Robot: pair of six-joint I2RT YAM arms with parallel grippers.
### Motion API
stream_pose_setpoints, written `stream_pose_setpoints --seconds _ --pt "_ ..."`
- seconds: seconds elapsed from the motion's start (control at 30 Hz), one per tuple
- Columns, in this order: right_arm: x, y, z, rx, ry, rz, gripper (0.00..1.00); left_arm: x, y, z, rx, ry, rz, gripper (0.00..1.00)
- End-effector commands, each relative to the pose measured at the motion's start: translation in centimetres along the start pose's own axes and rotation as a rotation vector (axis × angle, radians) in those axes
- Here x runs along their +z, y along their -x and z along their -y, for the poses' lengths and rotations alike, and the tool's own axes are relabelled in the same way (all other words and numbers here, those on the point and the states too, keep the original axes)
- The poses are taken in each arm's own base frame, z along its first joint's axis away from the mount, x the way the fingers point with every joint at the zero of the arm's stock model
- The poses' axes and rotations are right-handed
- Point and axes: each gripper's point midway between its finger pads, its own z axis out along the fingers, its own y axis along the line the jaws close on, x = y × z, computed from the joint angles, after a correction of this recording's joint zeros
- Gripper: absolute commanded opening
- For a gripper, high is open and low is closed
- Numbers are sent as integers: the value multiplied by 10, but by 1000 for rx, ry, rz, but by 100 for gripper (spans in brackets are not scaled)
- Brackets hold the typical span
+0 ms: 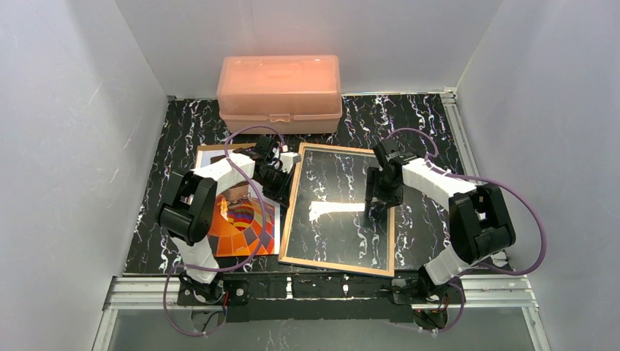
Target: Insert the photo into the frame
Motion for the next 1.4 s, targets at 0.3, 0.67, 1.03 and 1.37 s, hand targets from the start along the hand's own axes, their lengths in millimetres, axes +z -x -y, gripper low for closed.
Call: stream_pose_setpoints --seconds 0.3,0.67,1.03,1.37 --pt "9 1 16 -4 -138 11 69 10 -19 -26 10 109 -70 0" --pt "14 -8 15 -28 -167 -10 68 8 -16 -25 10 107 -64 0" --pt "29 -24 32 12 -246 -46 69 6 -16 -25 6 110 -61 0" --pt "41 -35 33 24 -236 -79 69 5 -15 -24 7 106 -61 0"
